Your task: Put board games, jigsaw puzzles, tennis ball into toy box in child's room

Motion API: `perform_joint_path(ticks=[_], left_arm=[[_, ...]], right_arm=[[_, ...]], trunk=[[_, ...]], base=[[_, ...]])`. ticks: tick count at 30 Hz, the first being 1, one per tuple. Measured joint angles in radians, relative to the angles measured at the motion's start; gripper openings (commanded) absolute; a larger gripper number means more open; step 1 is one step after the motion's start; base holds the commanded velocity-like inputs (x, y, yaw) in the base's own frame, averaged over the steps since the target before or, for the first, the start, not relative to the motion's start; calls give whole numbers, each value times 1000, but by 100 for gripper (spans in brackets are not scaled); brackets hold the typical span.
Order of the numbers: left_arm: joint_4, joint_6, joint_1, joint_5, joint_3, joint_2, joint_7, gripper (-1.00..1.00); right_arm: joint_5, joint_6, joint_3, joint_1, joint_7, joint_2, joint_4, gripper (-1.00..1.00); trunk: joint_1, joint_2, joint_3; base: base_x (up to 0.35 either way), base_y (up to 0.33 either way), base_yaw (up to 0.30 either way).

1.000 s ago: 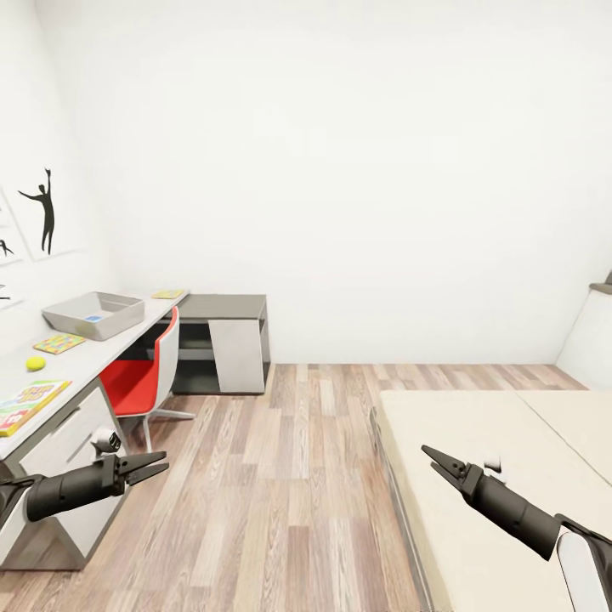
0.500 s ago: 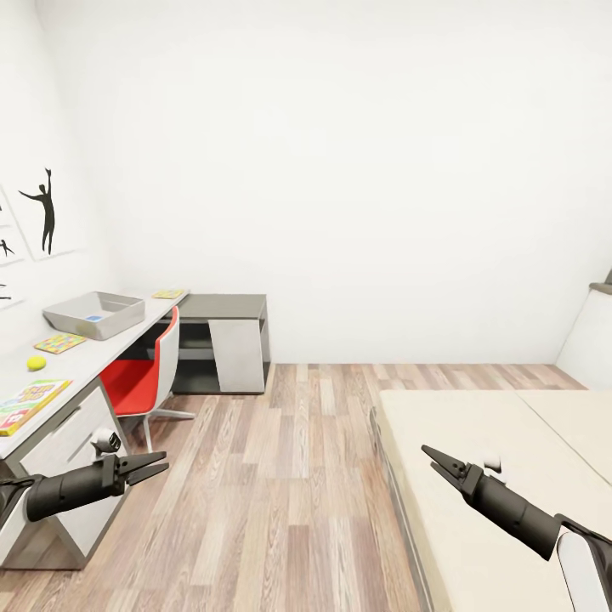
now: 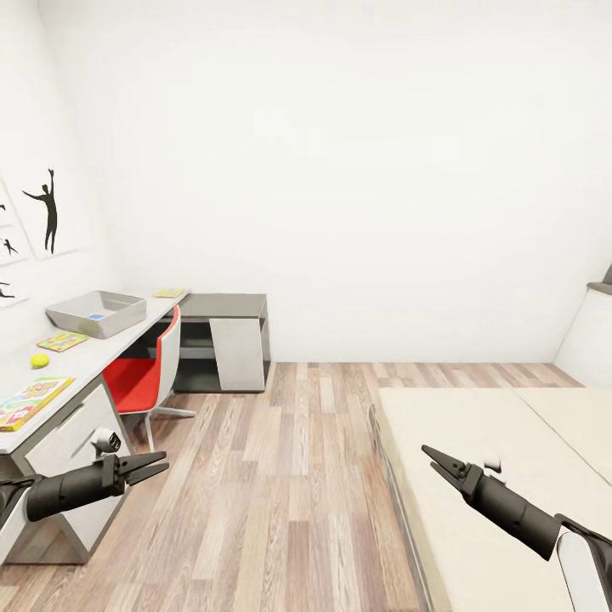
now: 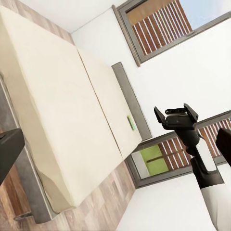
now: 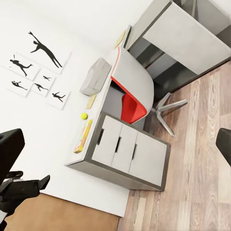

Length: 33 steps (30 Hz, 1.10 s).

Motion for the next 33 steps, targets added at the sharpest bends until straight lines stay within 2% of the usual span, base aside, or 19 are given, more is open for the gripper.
perform_joint_path(ticks=[19,33], left_arm=[[0,-1,0,0,0,0,0,100],[0,0,0,0,0,-1,0,100]], right_arm=[[0,0,1,0,0,0,0,100],[0,0,1,0,0,1,0,100]], trunk=[[0,0,0],[0,0,0]], base=[[-2,-1,0],[-4,-76,0]])
